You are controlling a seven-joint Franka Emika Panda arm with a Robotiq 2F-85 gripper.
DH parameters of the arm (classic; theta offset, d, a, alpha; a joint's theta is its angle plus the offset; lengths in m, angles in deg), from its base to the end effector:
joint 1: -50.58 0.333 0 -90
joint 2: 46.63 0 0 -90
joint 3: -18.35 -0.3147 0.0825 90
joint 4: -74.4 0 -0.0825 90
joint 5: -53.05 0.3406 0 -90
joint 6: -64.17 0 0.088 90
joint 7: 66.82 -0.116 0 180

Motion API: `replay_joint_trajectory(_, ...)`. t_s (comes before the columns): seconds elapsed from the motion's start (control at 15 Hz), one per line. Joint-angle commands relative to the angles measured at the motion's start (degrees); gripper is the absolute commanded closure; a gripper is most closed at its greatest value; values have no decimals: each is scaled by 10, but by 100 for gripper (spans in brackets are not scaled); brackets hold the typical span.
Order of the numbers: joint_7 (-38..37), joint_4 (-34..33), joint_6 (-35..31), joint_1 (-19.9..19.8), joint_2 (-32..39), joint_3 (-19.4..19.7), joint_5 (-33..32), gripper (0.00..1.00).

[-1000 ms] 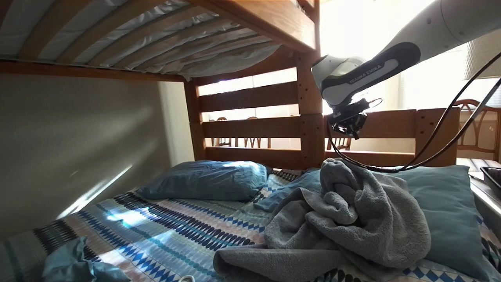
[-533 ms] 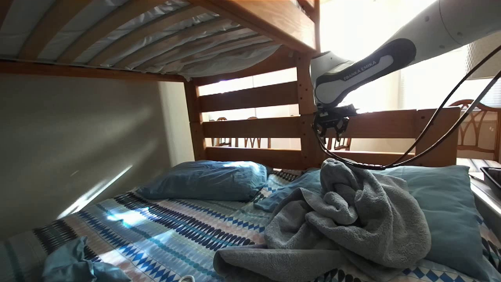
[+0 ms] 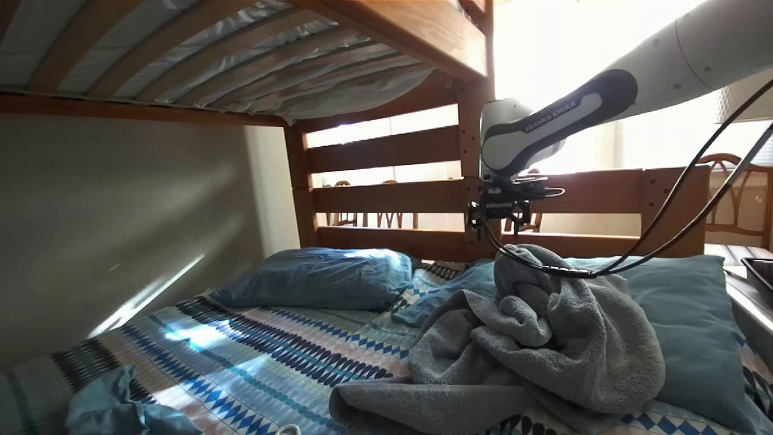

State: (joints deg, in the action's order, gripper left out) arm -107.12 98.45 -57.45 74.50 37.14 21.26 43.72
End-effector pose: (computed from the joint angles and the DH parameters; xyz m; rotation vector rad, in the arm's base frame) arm 0.7258 0.2988 0.1692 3.0452 -0.3309 0.4750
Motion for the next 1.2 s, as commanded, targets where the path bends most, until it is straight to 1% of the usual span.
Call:
replay_joint_trajectory(0.0, -15, 12, 41, 9, 5, 16, 7, 0)
replay_joint_trajectory(0.07, -21, 13, 56, 13, 7, 21, 4, 0)
replay_joint_trajectory(0.13, -25, 13, 67, 15, 9, 24, 3, 2)
replay_joint_trajectory(0.2, -25, 13, 75, 16, 10, 26, 3, 26)
replay_joint_trajectory(0.27, -27, 15, 83, 19, 9, 28, 1, 27)
replay_joint_trajectory(0.33, -27, 16, 89, 21, 9, 30, 0, 31)
replay_joint_trajectory(0.47, -27, 15, 101, 27, 7, 37, -5, 47)
replay_joint_trajectory(0.73, -25, 13, 109, 32, 8, 47, -8, 73)
replay_joint_trajectory(0.93, -11, 13, 107, 30, 8, 45, -5, 95)
replay_joint_trajectory(1.0, 8, 13, 103, 28, 8, 40, -3, 99)
replay_joint_trajectory(1.07, 24, 13, 95, 26, 8, 36, -1, 100)
replay_joint_trajectory(1.13, 1, 12, 97, 28, 11, 42, -3, 89)
